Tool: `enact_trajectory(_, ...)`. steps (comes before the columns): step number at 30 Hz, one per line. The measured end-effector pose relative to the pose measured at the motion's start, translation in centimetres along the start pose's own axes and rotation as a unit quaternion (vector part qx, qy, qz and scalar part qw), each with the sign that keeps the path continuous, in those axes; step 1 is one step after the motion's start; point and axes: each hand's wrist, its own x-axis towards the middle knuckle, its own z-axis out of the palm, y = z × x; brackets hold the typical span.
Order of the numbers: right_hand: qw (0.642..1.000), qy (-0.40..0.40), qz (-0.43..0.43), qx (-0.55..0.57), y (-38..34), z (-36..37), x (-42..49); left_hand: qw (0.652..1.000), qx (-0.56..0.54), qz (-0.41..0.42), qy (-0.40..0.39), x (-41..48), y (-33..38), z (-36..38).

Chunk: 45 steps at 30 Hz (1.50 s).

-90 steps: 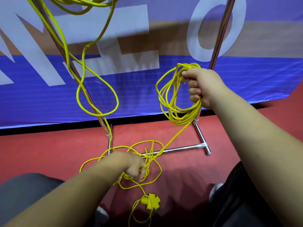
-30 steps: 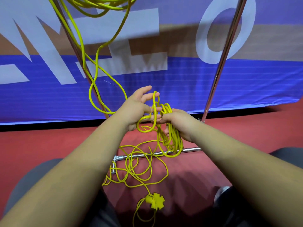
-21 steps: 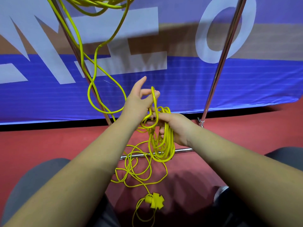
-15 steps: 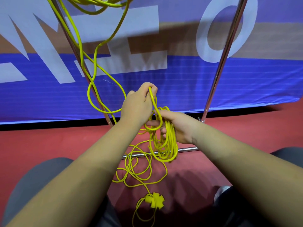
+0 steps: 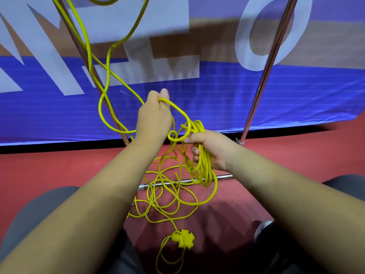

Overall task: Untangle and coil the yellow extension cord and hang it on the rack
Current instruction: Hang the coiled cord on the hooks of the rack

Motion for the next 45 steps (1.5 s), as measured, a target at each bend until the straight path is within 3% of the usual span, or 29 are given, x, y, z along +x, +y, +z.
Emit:
enact_trajectory(5,0.997,0.0,-0.022,-0.079,0.9,0.1,0.6,0.994,-0.044,-0.096,0.022,0.6,-0.5,0.6)
enact_trajectory(11,0.99,-0.126,0.035,0.051,1.4,1.2,-0.2,0.99,-0.097,-0.105,0.015,0.7,-1.4,0.8)
enact_trajectory(15,0.975,-0.167,0.053,0.135,0.5,0.4,-0.7,0.994,-0.094,-0.053,-0.015,0.7,-2.3,0.4)
enact_trajectory(18,0.981,-0.161,0.033,0.101,-0.2,0.1,-0.9,0.999,-0.028,0.007,-0.042,0.8,-3.3,0.3)
enact_trajectory(21,0.993,-0.118,0.01,0.03,-0.5,0.0,-1.2,0.985,0.118,0.097,-0.077,1.3,-4.6,0.5)
enact_trajectory(25,0.996,-0.046,-0.048,0.057,-0.9,-1.1,-0.6,0.921,0.278,0.229,-0.152,2.1,-6.9,0.0)
enact_trajectory(28,0.993,0.009,-0.099,0.061,-1.6,-2.3,-0.3,0.848,0.289,0.313,-0.315,2.5,-8.5,-1.1)
enact_trajectory(31,0.986,0.035,-0.147,0.068,-2.6,-3.4,-0.4,0.789,0.276,0.209,-0.507,0.6,-7.1,-1.8)
enact_trajectory(34,0.982,0.034,-0.165,0.09,-3.7,-4.1,-0.9,0.698,0.189,0.047,-0.689,-2.7,-5.6,-1.4)
enact_trajectory(36,0.982,0.01,-0.165,0.089,-4.1,-4.3,-1.4,0.649,0.078,-0.057,-0.754,-4.1,-5.5,-1.2)
enact_trajectory(39,0.984,-0.028,-0.164,0.069,-4.4,-4.2,-2.0,0.598,-0.024,-0.157,-0.786,-4.3,-5.4,-1.7)
enact_trajectory(41,0.984,-0.035,-0.166,0.052,-4.7,-4.1,-2.5,0.621,-0.043,-0.182,-0.761,-4.1,-5.4,-1.9)
enact_trajectory(45,0.989,-0.047,-0.142,-0.014,-5.1,-4.0,-3.7,0.79,-0.004,-0.278,-0.546,-3.3,-6.2,-1.4)
